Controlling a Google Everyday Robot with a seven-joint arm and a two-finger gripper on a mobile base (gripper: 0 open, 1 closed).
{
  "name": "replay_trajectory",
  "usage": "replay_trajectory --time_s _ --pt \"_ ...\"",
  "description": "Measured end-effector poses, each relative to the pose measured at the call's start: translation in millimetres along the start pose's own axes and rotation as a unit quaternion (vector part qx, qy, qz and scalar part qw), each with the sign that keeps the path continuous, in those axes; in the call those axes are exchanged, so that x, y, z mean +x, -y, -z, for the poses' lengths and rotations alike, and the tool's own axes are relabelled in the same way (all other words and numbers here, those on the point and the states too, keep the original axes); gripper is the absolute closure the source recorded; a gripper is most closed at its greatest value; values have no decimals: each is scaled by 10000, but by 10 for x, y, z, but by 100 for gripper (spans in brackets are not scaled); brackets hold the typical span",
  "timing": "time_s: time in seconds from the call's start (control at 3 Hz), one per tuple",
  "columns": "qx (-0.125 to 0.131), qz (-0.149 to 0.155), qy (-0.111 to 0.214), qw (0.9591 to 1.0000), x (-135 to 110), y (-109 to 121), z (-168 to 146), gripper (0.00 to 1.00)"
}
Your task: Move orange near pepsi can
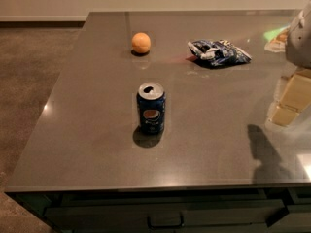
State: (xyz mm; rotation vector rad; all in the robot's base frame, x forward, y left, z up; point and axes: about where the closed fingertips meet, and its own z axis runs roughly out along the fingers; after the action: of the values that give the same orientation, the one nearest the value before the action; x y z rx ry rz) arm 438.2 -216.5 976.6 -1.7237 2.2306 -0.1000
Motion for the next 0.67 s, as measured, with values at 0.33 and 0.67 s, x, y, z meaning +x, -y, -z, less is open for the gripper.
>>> replay_trajectory --time_s 0.33,0.67 --pt "20 -39 29 10000 -20 42 0 0" --pt "73 -66 256 9996 -171 247 -90 0"
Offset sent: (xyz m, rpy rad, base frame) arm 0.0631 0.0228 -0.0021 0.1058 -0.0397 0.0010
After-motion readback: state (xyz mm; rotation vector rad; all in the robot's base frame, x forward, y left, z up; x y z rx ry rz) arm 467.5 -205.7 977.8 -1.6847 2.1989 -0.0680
